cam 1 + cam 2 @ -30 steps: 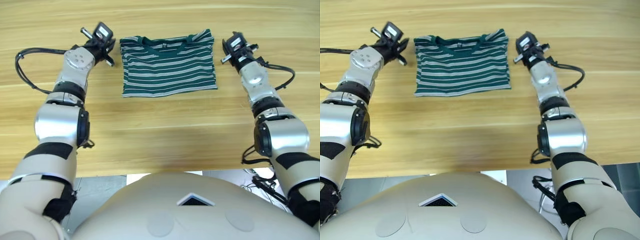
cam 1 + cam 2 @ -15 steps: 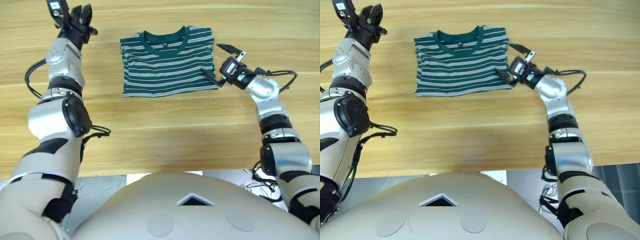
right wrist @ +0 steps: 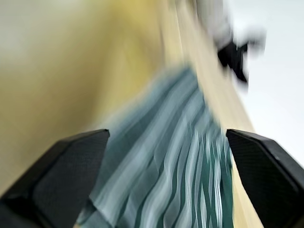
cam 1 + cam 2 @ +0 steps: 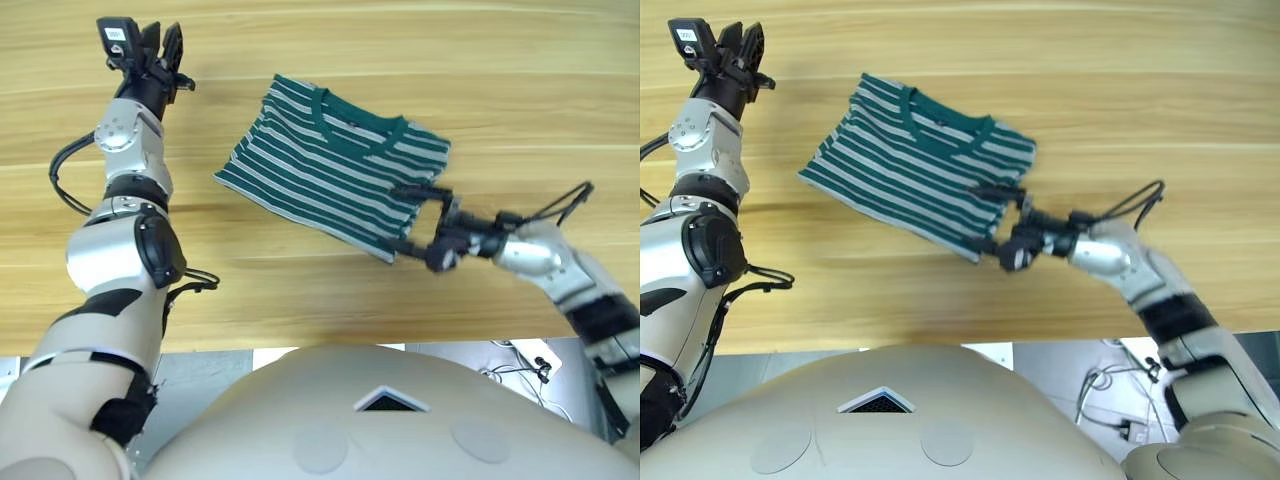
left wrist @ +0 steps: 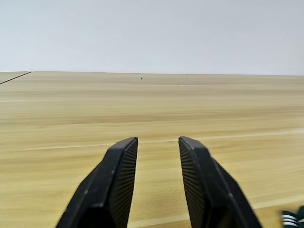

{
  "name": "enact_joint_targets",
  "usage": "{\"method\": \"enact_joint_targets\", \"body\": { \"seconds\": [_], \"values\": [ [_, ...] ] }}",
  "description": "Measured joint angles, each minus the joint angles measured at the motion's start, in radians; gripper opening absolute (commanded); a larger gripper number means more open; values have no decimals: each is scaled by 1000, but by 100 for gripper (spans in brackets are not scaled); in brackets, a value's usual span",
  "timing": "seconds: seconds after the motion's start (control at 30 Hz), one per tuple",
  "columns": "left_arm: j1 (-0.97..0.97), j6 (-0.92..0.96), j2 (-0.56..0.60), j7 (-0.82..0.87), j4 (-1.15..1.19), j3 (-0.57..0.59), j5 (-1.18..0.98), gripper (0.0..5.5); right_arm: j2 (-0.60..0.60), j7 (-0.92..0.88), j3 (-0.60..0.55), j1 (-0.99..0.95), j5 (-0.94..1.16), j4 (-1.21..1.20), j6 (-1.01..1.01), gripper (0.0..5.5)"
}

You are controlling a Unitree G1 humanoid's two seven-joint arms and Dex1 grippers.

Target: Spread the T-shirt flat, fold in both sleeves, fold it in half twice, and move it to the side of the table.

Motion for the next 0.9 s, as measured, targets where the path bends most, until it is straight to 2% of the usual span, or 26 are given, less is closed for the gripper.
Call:
{"method": "enact_joint_targets", "body": {
  "seconds": [0.07, 0.1, 0.13, 0.23, 0.3, 0.43, 0.57, 0.77, 0.9],
  "values": [
    [8, -19, 1, -2, -10, 0, 0, 161, -121, 69, 73, 42, 194, -203, -100, 455],
    [12, -26, 0, -4, -15, -1, 0, 161, -133, 98, 89, 34, 263, -244, -106, 455],
    [15, -36, 2, -9, -19, -1, 0, 161, -105, 117, 95, 15, 302, -235, -68, 455],
    [19, -59, 1, -22, -34, -4, 0, 161, 89, 113, 83, -92, 355, -119, 154, 455],
    [25, -60, -3, -22, -34, -7, -1, 161, 219, 73, 54, -184, 294, -42, 292, 455],
    [28, -62, -10, -21, -35, -7, -2, 161, 571, -111, 92, -433, -103, 220, 514, 455],
    [29, -69, -16, -15, -36, -7, -3, 161, 803, -258, 176, -614, -344, 531, 541, 455],
    [29, -77, -32, -13, -36, -9, -2, 161, 1038, -402, 200, -806, -443, 1097, 531, 455],
    [30, -79, -39, -11, -37, -11, 0, 161, 1061, -521, 129, -873, -433, 1277, 592, 455]
  ]
}}
